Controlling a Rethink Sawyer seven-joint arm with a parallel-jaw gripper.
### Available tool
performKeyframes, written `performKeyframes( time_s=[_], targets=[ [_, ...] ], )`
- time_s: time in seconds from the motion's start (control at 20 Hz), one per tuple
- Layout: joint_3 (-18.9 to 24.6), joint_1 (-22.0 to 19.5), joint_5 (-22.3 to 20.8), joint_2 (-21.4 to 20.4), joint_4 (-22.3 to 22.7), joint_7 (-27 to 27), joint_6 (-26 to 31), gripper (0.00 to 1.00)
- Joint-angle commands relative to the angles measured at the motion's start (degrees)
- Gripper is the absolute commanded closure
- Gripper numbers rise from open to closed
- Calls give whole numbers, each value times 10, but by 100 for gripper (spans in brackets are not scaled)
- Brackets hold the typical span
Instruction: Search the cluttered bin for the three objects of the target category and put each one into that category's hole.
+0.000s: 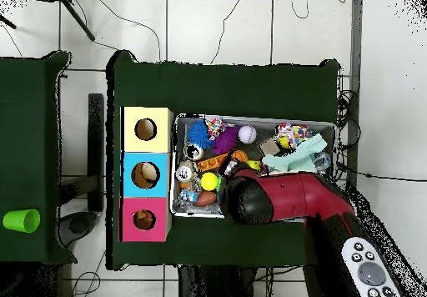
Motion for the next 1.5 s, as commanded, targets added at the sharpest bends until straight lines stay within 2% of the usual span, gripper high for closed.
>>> performKeyframes(
  time_s=[0.05, 0.45, 0.7, 0.85, 1.0, 1.3, 1.5],
  targets=[
    [-37, 15, -14, 40, -3, 31, -19, 0],
    [-18, -2, 18, 28, -15, 5, 17, 0],
    [12, -25, 78, -33, -17, -41, 108, 0],
    [30, -47, 106, -55, 3, -62, 120, 0],
    [33, -51, 118, -72, 5, -78, 144, 0],
    [31, -48, 110, -67, 19, -60, 121, 0],
    [11, -30, 75, -28, 21, -28, 63, 0]
  ],
)
